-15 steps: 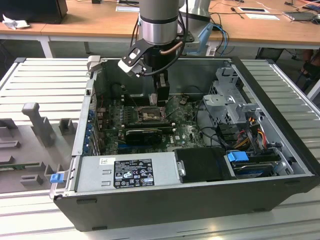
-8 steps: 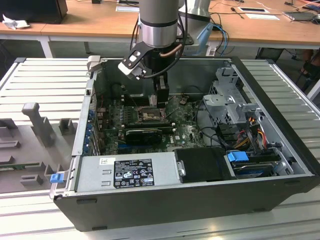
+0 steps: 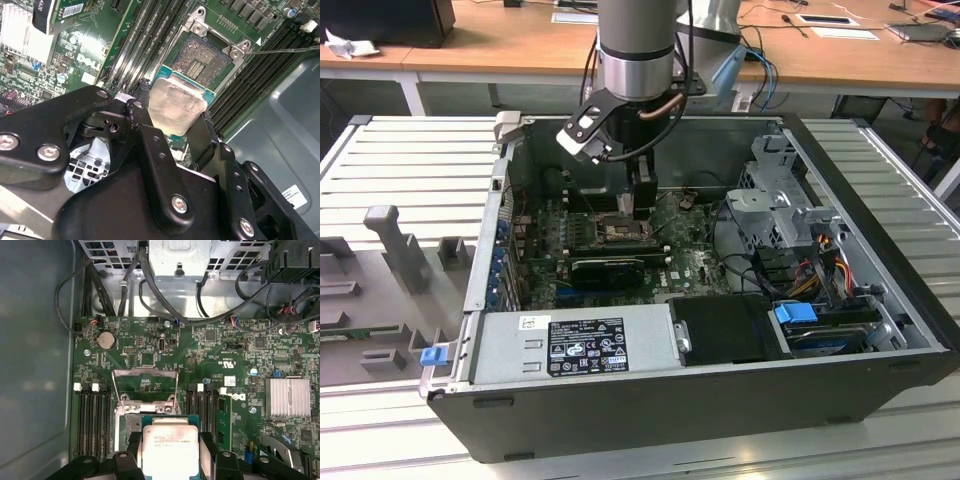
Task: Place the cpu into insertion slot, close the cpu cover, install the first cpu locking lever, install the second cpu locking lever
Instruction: 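Place the cpu into insertion slot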
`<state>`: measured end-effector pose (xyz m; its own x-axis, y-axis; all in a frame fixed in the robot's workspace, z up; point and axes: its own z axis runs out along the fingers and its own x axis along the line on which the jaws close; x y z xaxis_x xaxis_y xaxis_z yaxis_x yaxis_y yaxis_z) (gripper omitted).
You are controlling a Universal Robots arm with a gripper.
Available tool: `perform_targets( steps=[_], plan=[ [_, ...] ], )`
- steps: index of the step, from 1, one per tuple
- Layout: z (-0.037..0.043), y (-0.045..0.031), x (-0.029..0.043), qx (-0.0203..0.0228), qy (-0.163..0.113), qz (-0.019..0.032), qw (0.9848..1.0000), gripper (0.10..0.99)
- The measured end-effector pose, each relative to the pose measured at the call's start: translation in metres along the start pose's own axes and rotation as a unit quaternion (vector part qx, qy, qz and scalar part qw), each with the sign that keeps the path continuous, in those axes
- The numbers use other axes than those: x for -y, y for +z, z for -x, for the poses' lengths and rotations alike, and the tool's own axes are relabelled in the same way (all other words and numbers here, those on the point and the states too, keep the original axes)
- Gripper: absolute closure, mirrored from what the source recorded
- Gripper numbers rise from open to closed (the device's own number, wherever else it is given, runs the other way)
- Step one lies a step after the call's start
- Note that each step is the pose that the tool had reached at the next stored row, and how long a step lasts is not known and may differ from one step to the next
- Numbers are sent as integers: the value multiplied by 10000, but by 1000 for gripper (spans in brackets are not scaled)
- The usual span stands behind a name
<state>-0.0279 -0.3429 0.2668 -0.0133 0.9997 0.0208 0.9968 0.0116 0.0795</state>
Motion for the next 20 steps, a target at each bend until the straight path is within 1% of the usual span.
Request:
perform_targets(
  steps=[4,6,9,12,16,20],
  plan=[
    [0,15,7,1,0,-15,10000,545],
    [0,16,12,1,2,-17,10000,545],
    [1,39,19,0,0,-17,10000,545],
    [1,82,24,0,0,-17,10000,545],
    [2,120,27,1,1,-17,10000,545],
    [-18,222,46,-2,-24,-17,10000,545]
  ],
)
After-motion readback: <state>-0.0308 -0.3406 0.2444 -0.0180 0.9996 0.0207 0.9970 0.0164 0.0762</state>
